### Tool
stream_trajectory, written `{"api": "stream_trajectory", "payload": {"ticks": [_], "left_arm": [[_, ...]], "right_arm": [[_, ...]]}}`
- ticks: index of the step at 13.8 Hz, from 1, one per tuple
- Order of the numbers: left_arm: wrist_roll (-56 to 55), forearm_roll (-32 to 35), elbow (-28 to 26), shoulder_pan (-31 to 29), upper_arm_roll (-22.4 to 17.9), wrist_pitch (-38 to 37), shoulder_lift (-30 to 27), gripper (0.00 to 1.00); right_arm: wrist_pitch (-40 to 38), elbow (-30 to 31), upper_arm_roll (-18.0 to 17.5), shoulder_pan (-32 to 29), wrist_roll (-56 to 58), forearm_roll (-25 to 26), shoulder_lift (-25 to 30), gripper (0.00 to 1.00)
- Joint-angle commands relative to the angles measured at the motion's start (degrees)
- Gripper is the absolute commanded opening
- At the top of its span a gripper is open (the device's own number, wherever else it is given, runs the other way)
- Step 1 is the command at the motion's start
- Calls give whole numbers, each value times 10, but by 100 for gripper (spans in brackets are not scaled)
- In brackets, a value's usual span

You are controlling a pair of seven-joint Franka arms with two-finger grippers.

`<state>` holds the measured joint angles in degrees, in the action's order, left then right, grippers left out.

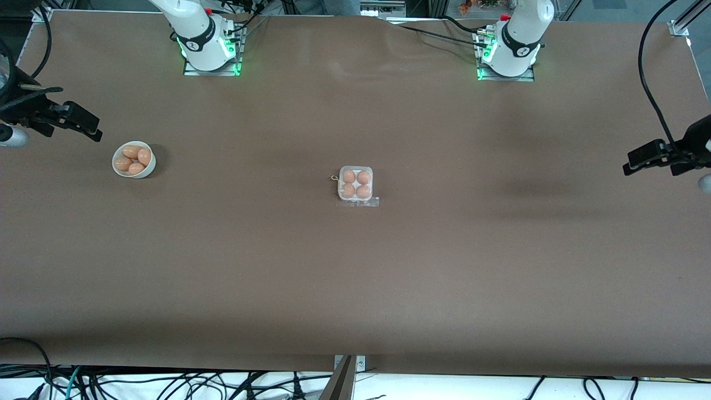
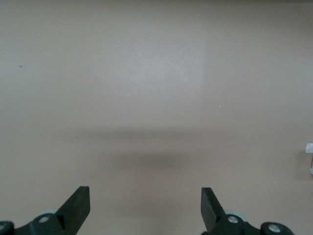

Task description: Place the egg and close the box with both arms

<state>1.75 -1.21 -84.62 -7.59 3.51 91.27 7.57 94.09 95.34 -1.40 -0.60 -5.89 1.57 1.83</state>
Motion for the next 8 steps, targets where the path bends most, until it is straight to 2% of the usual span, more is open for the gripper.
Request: {"api": "stream_trajectory", "payload": {"ticks": [1, 5, 8], "left_arm": [[2, -5, -41, 10, -2, 1, -39, 100], [-5, -1, -78, 21, -1, -6, -72, 100], [-5, 0, -80, 21, -1, -11, -75, 100]], "right_arm": [[-10, -11, -3, -5, 7, -1, -3, 100], [-10, -11, -3, -5, 2, -1, -3, 100], [-9, -11, -3, -5, 0, -1, -3, 100]]}}
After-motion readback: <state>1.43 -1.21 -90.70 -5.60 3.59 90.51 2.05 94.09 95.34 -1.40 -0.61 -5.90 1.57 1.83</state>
